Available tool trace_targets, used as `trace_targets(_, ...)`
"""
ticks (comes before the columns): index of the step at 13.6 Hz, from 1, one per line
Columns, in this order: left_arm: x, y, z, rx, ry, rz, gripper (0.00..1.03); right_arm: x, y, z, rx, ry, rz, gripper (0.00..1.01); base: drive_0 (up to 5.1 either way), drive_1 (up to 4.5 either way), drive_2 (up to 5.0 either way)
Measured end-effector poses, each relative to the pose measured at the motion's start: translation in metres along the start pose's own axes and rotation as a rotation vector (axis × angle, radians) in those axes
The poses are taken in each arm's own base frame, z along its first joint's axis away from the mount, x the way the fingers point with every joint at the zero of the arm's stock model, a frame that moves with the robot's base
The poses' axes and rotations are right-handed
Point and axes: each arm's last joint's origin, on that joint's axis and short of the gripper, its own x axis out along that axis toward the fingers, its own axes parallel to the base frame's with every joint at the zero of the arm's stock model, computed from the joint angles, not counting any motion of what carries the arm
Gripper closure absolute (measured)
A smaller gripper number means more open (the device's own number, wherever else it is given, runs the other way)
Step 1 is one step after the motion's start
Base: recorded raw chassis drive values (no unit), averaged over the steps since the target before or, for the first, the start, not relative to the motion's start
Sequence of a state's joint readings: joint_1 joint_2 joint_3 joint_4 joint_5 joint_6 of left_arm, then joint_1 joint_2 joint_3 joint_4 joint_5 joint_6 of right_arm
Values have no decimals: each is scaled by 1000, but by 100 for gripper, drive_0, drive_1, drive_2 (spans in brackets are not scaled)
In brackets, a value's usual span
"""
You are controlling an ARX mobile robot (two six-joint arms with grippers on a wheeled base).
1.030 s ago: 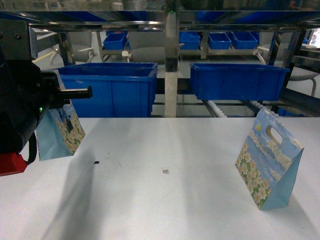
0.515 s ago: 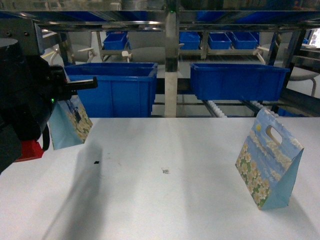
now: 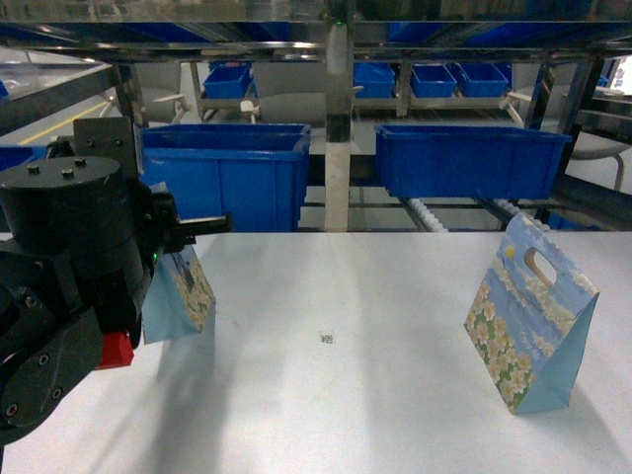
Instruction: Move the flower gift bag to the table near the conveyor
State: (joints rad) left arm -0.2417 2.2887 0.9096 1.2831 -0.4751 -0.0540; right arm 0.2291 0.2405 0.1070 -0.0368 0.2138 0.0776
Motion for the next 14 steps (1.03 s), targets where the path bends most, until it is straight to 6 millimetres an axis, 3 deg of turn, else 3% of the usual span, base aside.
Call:
trace_targets(4,-32,-13,-17,28,66,-13,101,0,0,0,0,0,0,3,0,0,0)
trace_targets(5,-37,-13,-21,33,81,-16,94,0,0,0,0,0,0,3,0,0,0)
trace_targets(6,-45,-12,-27,48,109,-16,76,0,0,0,0,0,0,3,0,0,0)
trace_targets(8,-52,-12,-29,62,124,-22,52,0,0,0,0,0,0,3,0,0,0)
trace_targets(12,-52,-16,3,48,42,-55,3,0,0,0,0,0,0,3,0,0,0)
trace_targets(14,-54,-13,12,58,28,-65,5,0,0,0,0,0,0,3,0,0,0)
